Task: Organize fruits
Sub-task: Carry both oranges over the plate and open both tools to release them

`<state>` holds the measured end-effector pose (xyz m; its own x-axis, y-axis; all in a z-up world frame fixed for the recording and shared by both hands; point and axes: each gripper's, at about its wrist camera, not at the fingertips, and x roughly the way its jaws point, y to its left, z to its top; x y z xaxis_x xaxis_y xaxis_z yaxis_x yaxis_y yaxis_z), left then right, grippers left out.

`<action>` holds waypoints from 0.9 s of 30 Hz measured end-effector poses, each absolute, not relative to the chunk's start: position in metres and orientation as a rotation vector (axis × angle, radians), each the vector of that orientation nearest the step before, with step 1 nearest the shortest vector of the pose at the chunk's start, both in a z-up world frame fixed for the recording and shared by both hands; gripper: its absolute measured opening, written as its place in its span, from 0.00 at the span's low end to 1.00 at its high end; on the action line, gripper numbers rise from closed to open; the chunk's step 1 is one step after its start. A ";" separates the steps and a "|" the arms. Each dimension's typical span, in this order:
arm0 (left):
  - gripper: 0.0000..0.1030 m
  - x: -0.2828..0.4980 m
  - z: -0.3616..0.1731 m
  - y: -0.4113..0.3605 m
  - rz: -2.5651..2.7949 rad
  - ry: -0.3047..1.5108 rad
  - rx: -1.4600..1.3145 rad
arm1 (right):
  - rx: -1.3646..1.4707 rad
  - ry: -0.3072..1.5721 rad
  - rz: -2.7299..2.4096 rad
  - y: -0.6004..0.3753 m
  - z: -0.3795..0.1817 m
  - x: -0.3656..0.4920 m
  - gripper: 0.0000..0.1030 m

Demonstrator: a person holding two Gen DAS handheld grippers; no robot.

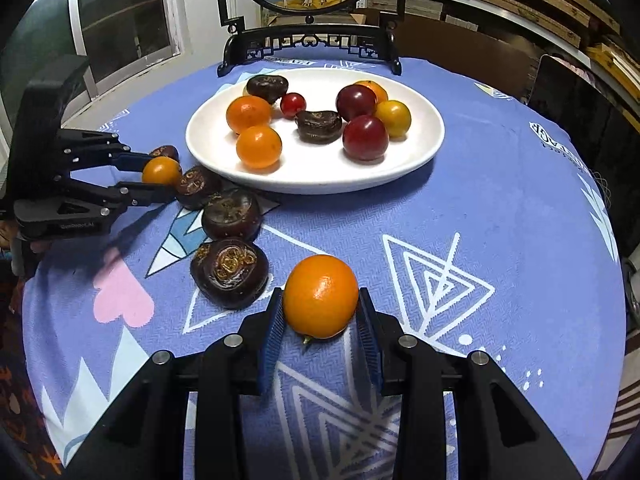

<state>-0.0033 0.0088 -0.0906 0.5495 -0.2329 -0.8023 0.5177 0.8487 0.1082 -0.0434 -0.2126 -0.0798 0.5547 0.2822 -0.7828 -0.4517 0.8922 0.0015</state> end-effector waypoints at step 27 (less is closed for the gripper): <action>0.34 0.073 0.030 -0.008 -0.271 0.596 0.153 | 0.030 0.482 0.527 -0.200 0.063 0.015 0.35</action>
